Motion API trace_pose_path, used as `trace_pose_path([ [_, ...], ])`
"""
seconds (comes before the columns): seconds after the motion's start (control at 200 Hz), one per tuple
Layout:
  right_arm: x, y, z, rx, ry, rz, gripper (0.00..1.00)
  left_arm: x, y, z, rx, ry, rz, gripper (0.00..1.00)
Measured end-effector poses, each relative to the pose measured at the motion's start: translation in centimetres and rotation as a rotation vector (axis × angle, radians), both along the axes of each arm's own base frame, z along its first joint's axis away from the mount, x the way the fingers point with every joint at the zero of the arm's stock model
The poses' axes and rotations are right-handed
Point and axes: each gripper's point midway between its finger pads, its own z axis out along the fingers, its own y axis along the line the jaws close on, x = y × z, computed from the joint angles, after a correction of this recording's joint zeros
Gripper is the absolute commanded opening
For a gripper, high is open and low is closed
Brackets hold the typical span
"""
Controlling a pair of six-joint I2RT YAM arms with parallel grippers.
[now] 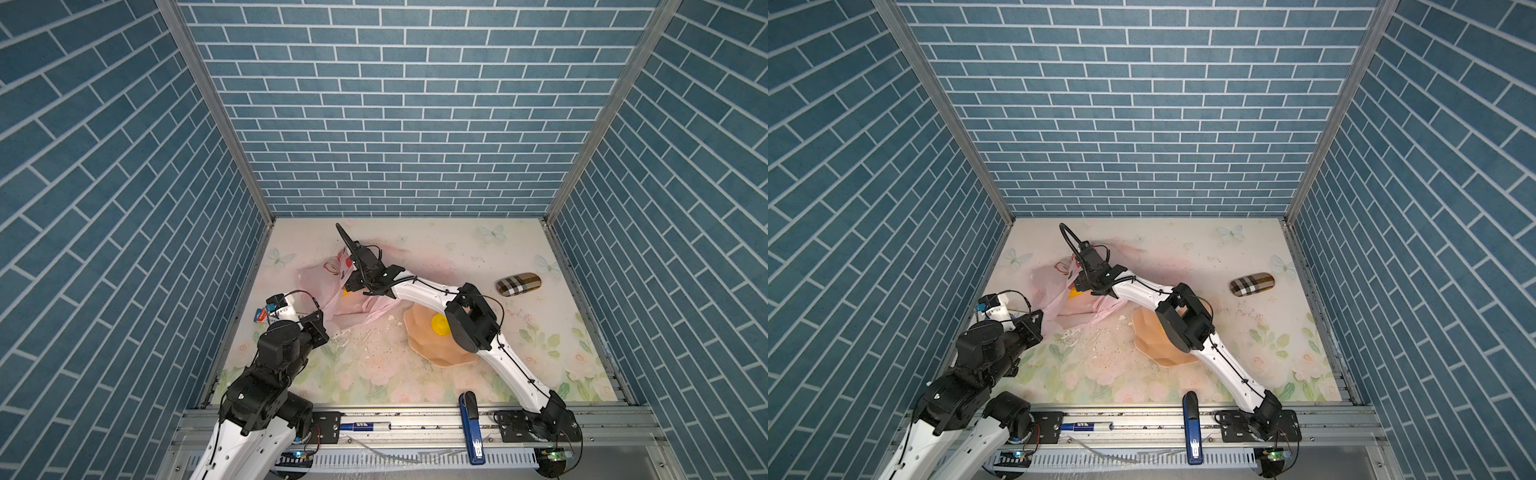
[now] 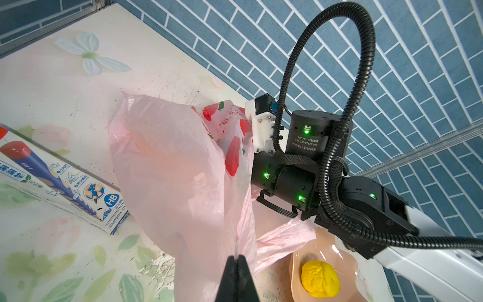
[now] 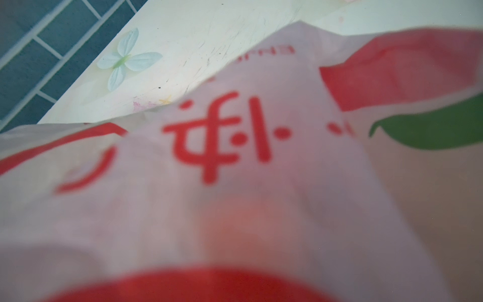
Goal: Take fruits out of the plastic bag
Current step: Pick up the fruit from the plastic bag.
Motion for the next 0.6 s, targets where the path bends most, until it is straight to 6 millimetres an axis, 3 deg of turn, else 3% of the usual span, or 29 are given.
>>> trace_pose_path([
  [0.23,0.7,0.0,-0.4,0.009,0.006,-0.016,0.70,0.0,0.0,-0.3,-0.001,0.007,-0.002,0.00],
  [0.6,1.3,-0.3,-0.3,0.028,0.017,-0.036,0.47,0.0,-0.1,-0.6,-0.002,0.017,0.000,0.00],
])
